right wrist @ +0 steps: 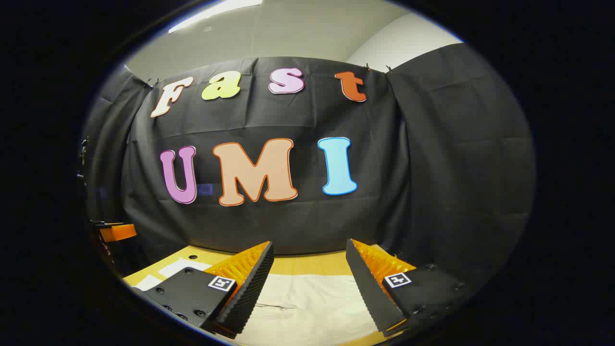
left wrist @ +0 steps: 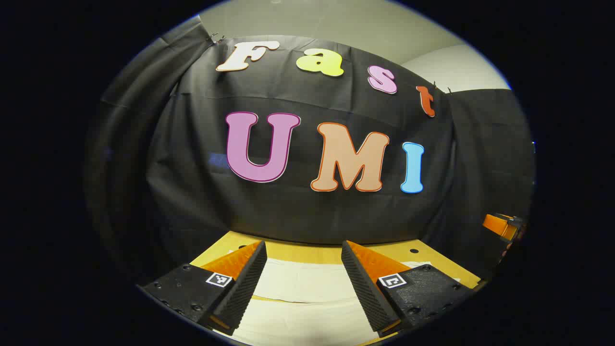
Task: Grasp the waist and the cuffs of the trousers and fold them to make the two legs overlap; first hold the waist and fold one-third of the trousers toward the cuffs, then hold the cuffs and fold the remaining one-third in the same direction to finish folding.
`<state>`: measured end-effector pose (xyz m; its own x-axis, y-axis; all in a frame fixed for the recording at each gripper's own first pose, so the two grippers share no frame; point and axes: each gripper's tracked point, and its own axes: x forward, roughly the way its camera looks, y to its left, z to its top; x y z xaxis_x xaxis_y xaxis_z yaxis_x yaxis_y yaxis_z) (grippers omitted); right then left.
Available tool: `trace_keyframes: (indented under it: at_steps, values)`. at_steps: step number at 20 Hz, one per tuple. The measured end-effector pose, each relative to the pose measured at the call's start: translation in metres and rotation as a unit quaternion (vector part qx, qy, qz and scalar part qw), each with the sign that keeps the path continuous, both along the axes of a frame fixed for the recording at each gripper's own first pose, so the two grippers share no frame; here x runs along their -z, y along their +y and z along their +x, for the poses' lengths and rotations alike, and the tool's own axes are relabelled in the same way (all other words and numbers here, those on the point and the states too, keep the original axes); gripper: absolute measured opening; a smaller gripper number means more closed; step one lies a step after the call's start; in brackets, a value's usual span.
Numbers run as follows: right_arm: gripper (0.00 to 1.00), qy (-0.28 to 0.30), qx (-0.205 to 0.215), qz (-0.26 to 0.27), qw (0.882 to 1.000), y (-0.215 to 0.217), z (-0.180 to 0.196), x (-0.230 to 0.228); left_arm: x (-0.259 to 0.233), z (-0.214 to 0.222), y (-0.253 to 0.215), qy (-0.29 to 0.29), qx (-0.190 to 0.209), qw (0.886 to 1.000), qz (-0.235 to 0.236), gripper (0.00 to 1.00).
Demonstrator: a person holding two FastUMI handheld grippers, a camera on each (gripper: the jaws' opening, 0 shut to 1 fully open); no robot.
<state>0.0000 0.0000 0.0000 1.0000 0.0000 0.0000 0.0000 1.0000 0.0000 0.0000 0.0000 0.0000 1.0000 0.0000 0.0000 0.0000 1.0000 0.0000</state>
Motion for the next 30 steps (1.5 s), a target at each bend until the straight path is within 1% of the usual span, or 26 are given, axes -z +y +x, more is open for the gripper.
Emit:
trace_keyframes:
  at_steps: [1,2,6,7,8,18,20,21,22,23,24,27,30]
  values:
    - [0.96,0.001,0.001,0.002,1.0,-0.003,-0.001,0.0,0.001,0.0,-0.001,0.001,-0.001,1.0,0.0,0.92]
    - [0.96,0.003,0.0,0.004,1.0,-0.004,0.0,0.001,0.001,0.0,-0.002,0.001,-0.002,1.0,0.0,0.94]
    - [0.96,0.007,0.001,0.001,1.0,-0.011,0.005,0.004,0.005,0.0,-0.002,0.006,-0.007,1.0,0.001,0.94]
    - [0.96,0.007,-0.001,0.0,1.0,-0.011,0.006,0.004,0.006,0.0,-0.002,0.007,-0.008,1.0,0.0,0.92]
    - [0.96,0.007,-0.003,0.0,1.0,-0.009,0.007,0.004,0.006,0.0,-0.002,0.009,-0.009,1.0,-0.002,0.94]
    - [0.96,0.023,-0.018,-0.013,0.999,0.008,0.013,0.018,0.03,-0.004,0.004,0.036,-0.012,0.999,-0.003,0.94]
    - [0.96,0.025,-0.02,-0.013,0.999,0.014,0.012,0.02,0.037,-0.005,0.004,0.046,-0.003,0.999,0.001,0.95]
    - [0.94,0.026,-0.019,-0.014,0.999,0.016,0.012,0.022,0.041,-0.006,0.004,0.052,0.004,0.999,0.007,0.95]
    - [0.96,0.029,-0.019,-0.014,0.999,0.019,0.01,0.025,0.044,-0.006,0.004,0.059,0.013,0.998,0.015,0.95]
    - [0.94,0.032,-0.019,-0.014,0.999,0.023,0.009,0.026,0.049,-0.006,0.005,0.066,0.022,0.997,0.022,0.95]
    - [0.96,0.035,-0.018,-0.014,0.999,0.025,0.007,0.029,0.054,-0.006,0.004,0.075,0.036,0.996,0.029,0.95]
    - [0.97,0.041,-0.012,-0.019,0.999,0.032,-0.001,0.034,0.068,-0.006,0.002,0.098,0.076,0.991,0.058,0.95]
    - [0.96,0.049,-0.004,-0.012,0.999,0.037,-0.011,0.041,0.086,-0.01,-0.002,0.125,0.127,0.98,0.091,0.95]
